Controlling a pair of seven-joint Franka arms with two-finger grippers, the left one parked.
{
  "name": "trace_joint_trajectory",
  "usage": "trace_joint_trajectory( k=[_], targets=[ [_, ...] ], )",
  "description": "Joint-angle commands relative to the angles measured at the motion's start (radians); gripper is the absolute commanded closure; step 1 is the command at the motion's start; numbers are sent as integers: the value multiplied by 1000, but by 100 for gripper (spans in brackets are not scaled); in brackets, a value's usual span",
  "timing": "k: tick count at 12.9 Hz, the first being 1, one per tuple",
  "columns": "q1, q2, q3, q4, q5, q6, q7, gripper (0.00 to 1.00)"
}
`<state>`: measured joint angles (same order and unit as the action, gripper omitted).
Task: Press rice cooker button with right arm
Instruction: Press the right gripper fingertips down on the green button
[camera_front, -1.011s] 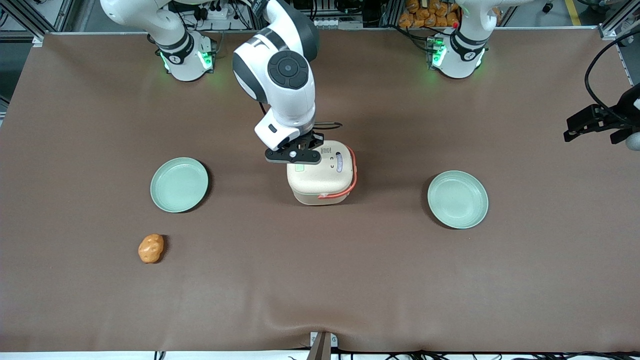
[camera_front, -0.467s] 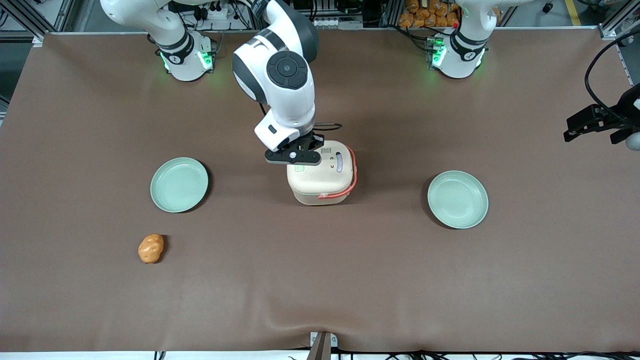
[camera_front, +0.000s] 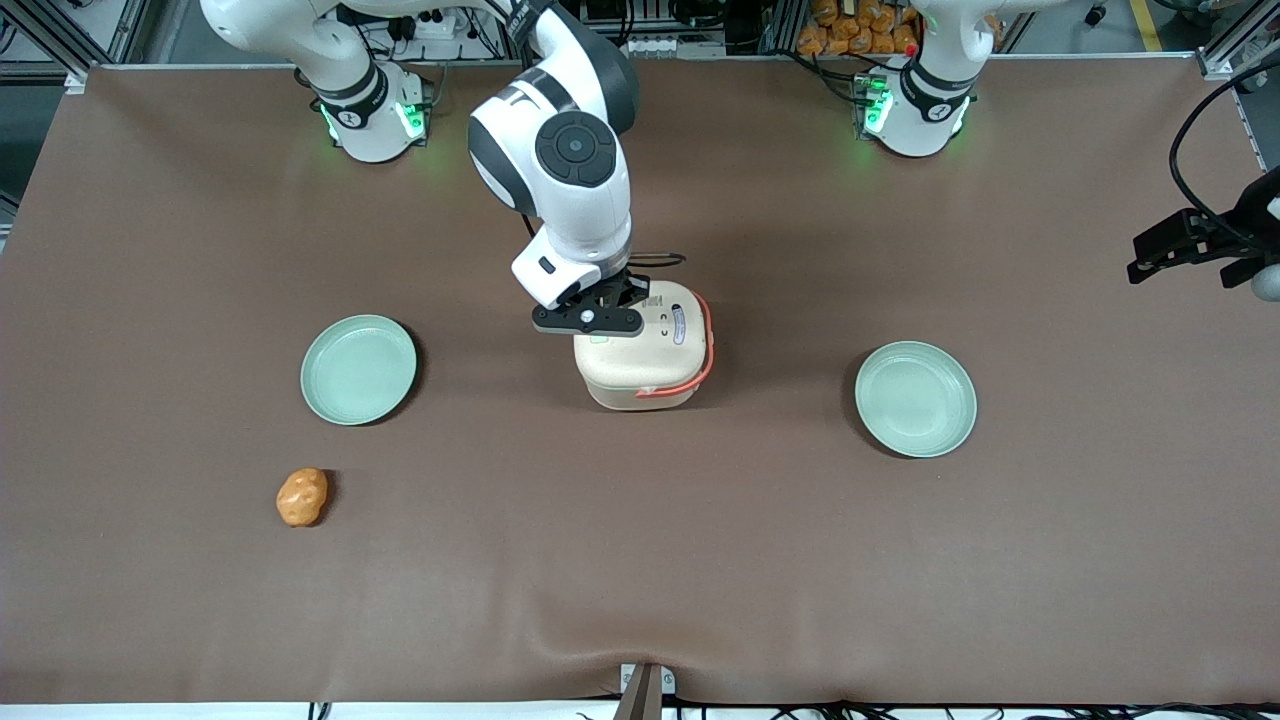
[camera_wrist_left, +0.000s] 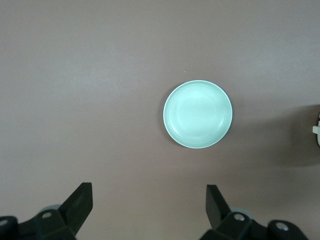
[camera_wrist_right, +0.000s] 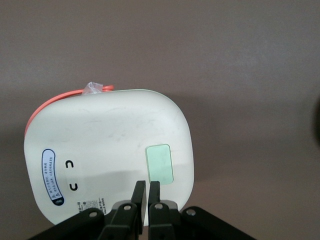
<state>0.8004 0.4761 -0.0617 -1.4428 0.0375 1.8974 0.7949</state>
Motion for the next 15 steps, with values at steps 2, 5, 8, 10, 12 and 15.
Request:
trace_joint_trajectory(
  k=[2,5,8,10,12,15],
  targets=[
    [5,-7,-6,-59,-16,78,18,91],
    [2,-5,-6,-87,-21,104,17,91],
    [-4,-5,-6,-97,-39,104,17,91],
    [-7,-5,-6,-99,-39,104,17,91],
    [-9,-2,-6,-99,-39,106,17,91],
    [-7,-1,-6,-99,-39,108,17,91]
  ],
)
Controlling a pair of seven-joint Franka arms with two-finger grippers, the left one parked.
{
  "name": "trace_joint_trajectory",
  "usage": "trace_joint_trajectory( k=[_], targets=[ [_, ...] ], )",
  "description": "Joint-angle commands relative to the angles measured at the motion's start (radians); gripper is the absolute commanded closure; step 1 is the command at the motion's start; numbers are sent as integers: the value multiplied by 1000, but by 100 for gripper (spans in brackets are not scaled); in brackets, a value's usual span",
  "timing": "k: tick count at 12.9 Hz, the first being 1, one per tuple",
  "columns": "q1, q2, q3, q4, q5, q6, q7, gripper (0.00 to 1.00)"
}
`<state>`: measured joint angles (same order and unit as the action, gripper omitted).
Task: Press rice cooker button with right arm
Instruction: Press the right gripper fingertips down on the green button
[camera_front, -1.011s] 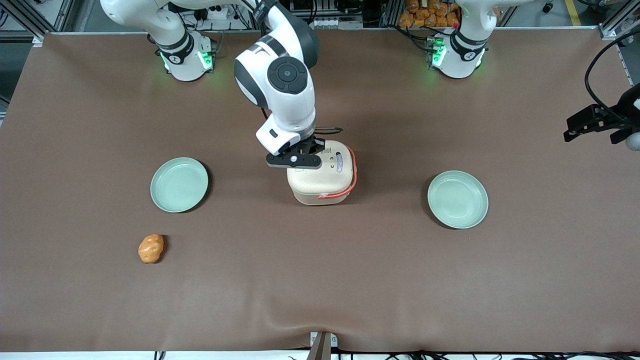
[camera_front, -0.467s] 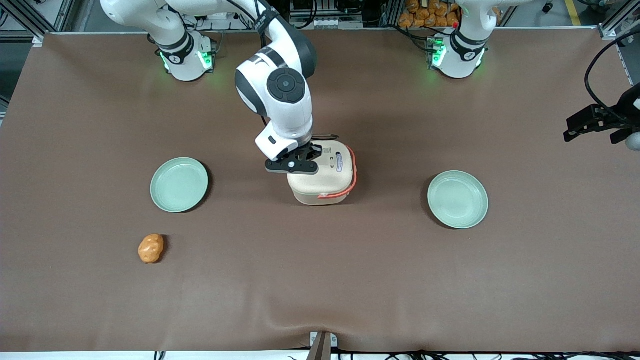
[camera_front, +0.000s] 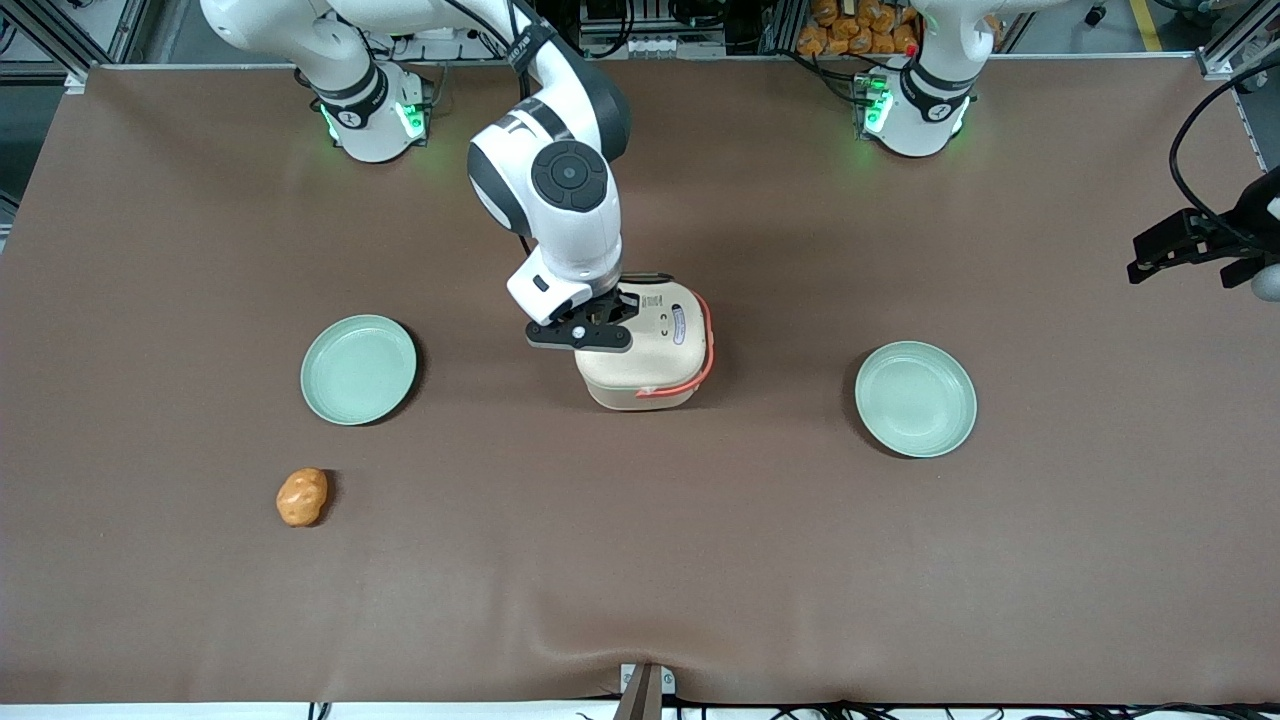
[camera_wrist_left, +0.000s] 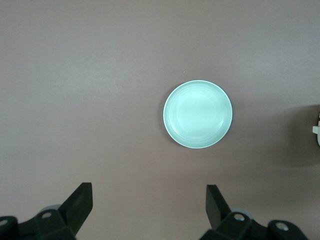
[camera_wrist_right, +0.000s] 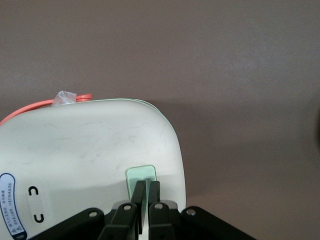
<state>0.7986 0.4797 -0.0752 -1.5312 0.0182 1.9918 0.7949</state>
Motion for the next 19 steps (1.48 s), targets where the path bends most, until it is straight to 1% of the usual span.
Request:
trace_joint_trajectory(
  k=[1,19],
  targets=[
    [-6,2,8,-10,-20,21,17,91],
    [4,37,8,-29,-20,68,17,91]
  ],
)
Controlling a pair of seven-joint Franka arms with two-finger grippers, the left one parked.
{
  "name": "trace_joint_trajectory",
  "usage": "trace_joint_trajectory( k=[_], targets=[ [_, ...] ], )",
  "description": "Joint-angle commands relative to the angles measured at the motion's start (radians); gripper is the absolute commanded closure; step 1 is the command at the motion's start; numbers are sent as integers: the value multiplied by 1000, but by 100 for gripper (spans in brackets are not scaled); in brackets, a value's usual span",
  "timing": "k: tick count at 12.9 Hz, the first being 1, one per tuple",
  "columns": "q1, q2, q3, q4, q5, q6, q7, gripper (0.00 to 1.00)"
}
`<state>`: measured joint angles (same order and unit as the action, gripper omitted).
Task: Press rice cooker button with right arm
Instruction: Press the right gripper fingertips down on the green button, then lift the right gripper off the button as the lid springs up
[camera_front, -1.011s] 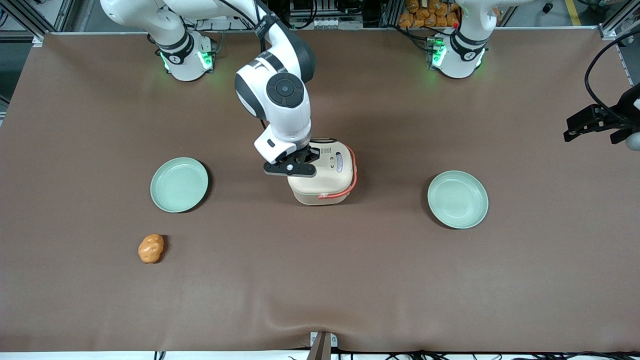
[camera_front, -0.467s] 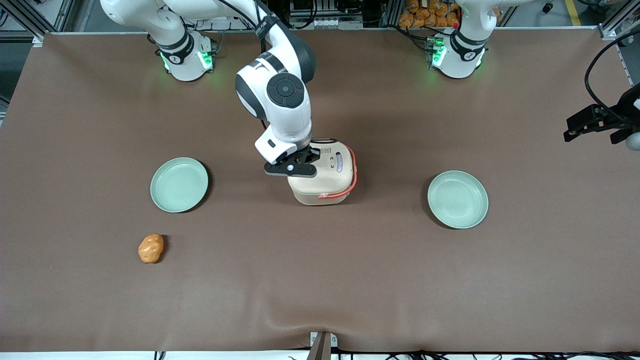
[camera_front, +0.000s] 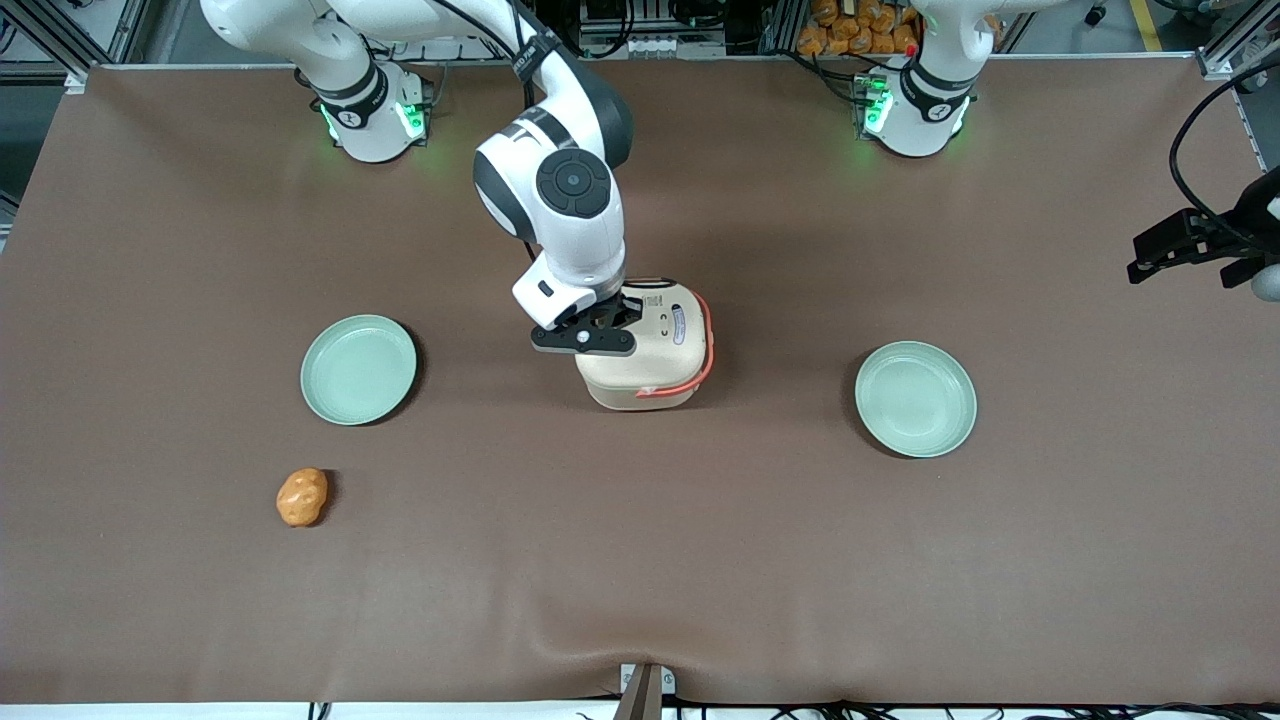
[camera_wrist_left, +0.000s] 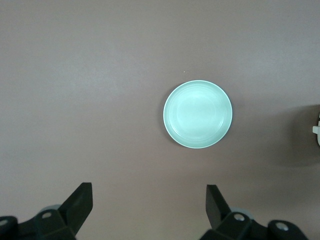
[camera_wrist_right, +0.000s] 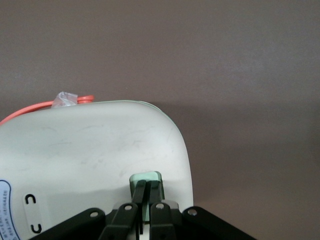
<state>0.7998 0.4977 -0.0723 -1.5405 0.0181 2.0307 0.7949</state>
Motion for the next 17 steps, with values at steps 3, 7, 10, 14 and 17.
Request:
trace_joint_trajectory(
  k=[3,7,10,14,17],
  targets=[
    [-1,15,5,-29,-20,36,17,89],
    [-7,-43,5,3,-18,-18,1,88],
    [-42,-80,5,81,-3,-125,-17,83],
    [-88,-146,5,155,3,-289,-147,65],
    [-152,-241,3,155,3,-369,-261,38]
  ],
)
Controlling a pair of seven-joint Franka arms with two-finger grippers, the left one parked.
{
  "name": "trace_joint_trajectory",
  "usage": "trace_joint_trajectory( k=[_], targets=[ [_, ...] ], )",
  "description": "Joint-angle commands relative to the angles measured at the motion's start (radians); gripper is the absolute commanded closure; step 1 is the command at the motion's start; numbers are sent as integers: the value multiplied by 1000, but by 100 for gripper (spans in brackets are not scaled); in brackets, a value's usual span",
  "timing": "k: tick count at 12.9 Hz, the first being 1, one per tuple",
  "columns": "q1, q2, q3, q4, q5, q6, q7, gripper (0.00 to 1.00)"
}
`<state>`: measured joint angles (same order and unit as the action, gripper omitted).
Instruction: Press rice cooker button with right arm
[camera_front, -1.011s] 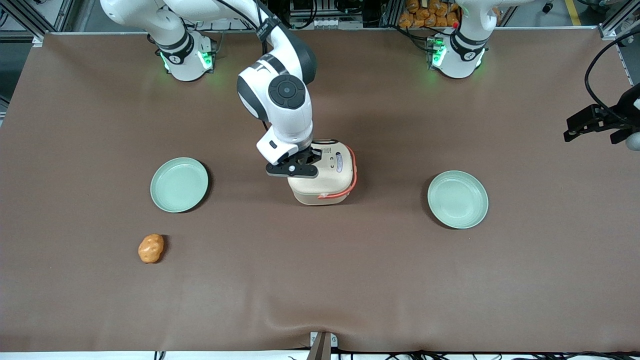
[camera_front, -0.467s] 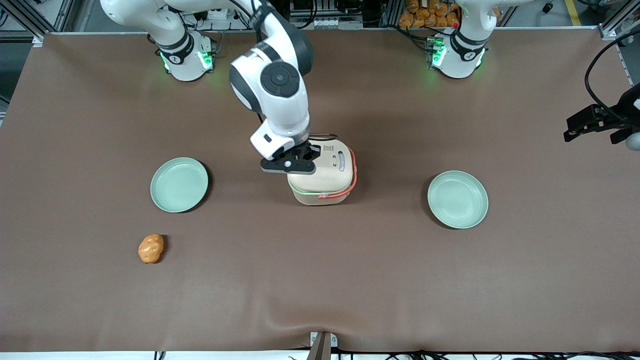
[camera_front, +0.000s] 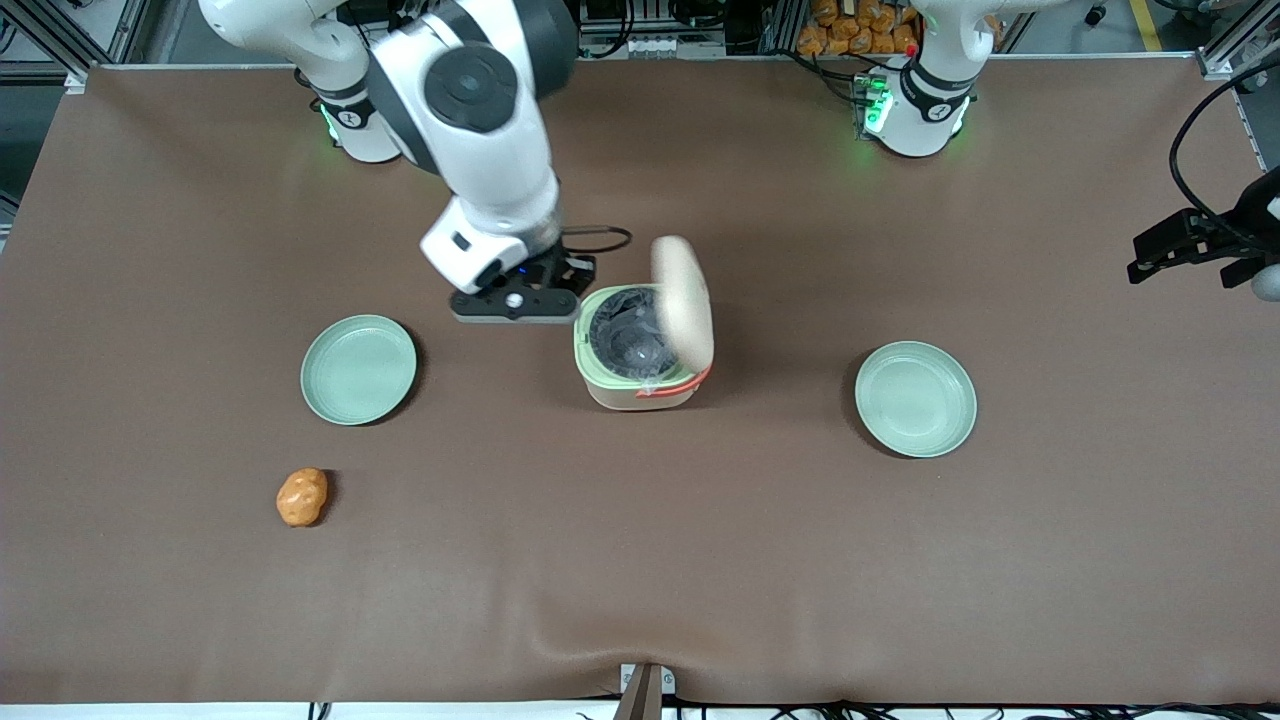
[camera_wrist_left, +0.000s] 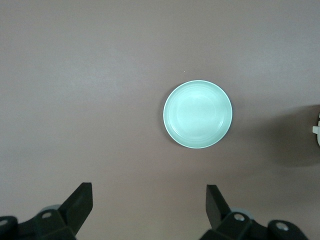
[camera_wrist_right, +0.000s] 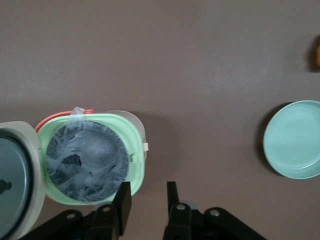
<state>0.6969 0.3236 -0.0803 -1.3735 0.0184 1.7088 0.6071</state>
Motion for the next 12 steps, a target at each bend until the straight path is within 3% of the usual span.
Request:
trace_joint_trajectory(
  k=[1,2,12],
  targets=[
    [-65,-95,10,-12,3,-86,-110,15],
    [-83,-122,10,-12,3,-116,-118,0],
    [-354,-242,8,-12,3,-274,-504,0]
  ],
)
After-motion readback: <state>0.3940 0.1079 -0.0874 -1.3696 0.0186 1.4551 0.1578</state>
